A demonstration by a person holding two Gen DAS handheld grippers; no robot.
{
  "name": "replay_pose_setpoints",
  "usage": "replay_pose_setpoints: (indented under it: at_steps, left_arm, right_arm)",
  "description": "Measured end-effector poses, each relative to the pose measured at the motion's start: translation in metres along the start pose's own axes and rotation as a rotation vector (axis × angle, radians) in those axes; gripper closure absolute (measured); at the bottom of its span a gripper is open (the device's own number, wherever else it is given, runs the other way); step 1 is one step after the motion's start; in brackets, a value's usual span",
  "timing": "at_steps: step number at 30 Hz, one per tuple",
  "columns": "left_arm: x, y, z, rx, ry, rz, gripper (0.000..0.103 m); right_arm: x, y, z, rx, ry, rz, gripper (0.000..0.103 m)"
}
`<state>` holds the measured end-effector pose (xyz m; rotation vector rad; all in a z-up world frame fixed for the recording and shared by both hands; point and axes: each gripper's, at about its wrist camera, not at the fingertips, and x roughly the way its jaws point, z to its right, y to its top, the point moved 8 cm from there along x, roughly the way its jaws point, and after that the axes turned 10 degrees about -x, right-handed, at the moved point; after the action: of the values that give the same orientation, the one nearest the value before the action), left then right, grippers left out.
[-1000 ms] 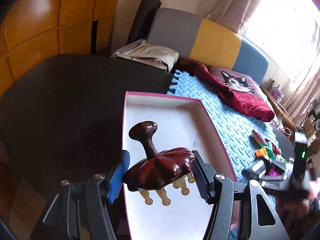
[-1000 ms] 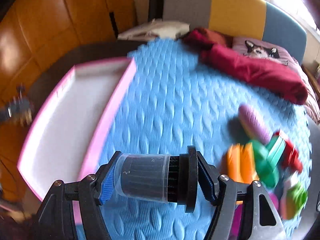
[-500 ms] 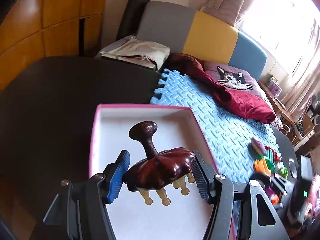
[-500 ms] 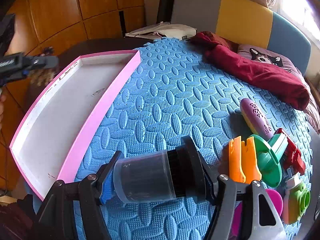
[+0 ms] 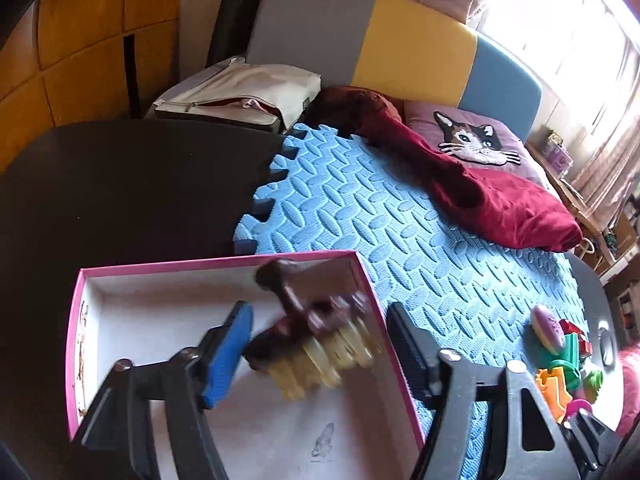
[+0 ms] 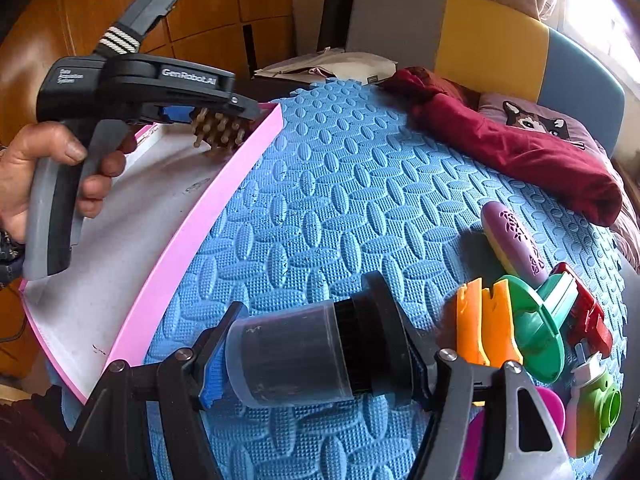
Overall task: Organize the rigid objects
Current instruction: 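Lower the brown massager into the white tray and open the left tool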
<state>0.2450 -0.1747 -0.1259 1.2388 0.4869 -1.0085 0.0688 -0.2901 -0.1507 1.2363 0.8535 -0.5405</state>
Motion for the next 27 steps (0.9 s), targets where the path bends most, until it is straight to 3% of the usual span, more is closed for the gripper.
replay_pose_setpoints:
  at_steps: [8, 16, 19, 27]
  left_arm:
    - [-0.044, -0.018, -0.022, -0.008, 0.037, 0.046, 0.027]
    - [-0.100, -0.064, -0.052, 0.017, 0.176, 0.103, 0.026]
    - [-0.117, -0.075, -0.059, 0.004, 0.172, 0.119, 0.026]
    - [-0.158, -0.087, -0.070, -0.019, 0.174, 0.192, 0.024]
  right_arm:
    - [0.000, 0.000, 0.001, 0.016, -0.001, 0.006, 0.033]
    - [-0.001, 0.000, 0.003, 0.041, -0.018, 0.022, 0.033]
    - [0.003, -0.003, 0.002, 0.042, -0.024, -0.012, 0.032]
    - [0.004, -0.007, 0.004, 0.097, -0.074, 0.007, 0.031]
